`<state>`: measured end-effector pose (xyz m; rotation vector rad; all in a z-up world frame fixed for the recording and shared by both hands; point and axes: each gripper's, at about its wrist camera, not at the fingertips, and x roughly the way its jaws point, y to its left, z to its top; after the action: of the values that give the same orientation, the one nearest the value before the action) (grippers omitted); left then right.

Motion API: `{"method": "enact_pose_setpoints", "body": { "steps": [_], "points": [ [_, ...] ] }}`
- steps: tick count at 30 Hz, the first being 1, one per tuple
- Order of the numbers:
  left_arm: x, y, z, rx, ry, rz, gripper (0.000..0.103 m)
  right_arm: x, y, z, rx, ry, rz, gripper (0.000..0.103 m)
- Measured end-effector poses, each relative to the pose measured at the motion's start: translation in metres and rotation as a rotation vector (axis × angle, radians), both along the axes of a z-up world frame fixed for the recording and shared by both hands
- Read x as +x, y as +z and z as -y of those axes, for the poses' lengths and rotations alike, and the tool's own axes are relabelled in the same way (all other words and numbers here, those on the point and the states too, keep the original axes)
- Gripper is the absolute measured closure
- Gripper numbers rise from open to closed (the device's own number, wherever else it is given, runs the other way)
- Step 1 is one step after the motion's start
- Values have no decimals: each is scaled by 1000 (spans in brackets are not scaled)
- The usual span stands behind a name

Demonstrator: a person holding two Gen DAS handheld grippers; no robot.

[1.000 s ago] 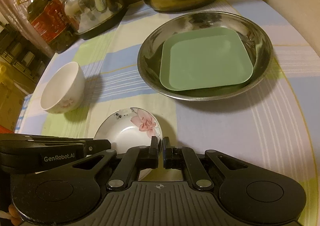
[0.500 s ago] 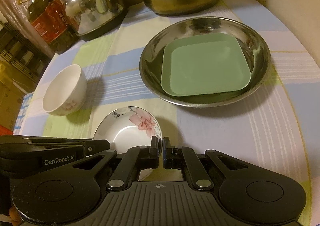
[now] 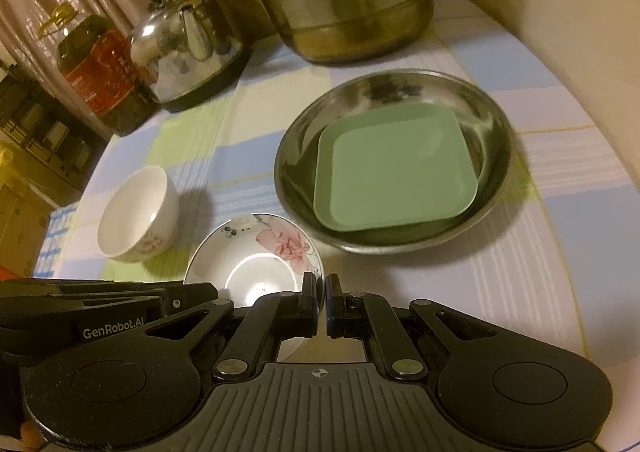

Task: Organize plates and bowls
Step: 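Close the right gripper on the floral saucer's rim and lift, then carry the floral saucer with the right gripper onto the green plate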

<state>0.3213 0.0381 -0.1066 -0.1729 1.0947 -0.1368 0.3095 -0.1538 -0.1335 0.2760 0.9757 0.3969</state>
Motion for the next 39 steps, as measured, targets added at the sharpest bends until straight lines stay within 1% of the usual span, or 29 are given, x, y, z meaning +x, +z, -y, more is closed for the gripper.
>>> {"method": "enact_pose_setpoints", "body": {
  "steps": [10,21,27,39],
  "points": [
    [25,7,21,-4,-38,30,94,14,9,21,-3,-37,26,99],
    [65,9,44,-4,-67,54,94,48,12,43,-3,-85,39,99],
    [89,1,55,-13,-72,49,94,67,8,54,-11,-105,40,99],
    [127,-24,65,-7,-57,10,94,104,-14,62,-28,-118,16,99]
  ]
}}
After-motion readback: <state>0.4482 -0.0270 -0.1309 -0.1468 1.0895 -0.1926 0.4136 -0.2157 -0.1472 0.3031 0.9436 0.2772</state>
